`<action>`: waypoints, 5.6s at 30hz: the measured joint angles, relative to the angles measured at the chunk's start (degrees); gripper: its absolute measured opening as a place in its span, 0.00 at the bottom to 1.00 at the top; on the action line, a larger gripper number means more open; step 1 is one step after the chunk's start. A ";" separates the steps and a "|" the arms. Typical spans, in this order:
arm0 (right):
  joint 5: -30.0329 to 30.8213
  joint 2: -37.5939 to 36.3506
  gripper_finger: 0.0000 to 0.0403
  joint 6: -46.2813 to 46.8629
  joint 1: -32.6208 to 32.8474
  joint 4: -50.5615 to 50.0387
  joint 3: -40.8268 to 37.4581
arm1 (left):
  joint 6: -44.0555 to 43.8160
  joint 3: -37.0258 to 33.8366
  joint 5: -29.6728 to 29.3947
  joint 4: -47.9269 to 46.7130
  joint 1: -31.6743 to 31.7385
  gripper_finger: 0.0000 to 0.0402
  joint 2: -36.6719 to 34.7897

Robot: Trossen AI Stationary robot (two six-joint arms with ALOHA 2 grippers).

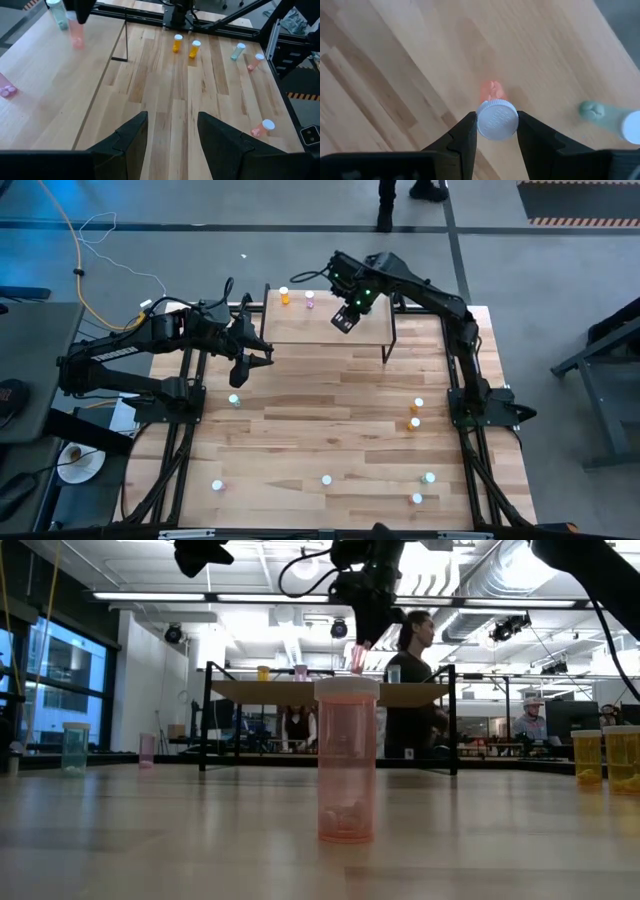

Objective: Pick and place medicine bottles onto shelf by color
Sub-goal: Put the top pink pill bottle on the shelf

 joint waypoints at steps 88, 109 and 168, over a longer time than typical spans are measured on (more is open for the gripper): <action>4.44 2.56 0.44 -2.97 0.60 1.00 -0.02 | 0.04 0.00 0.00 -0.02 0.00 0.41 0.02; 4.47 2.08 0.44 -3.00 0.58 0.93 -0.02 | 0.06 0.00 -0.01 -0.02 0.00 0.41 0.02; 9.00 -9.00 0.44 -3.92 7.24 3.20 -13.30 | 4.15 0.00 -0.20 -3.28 -0.02 0.41 0.02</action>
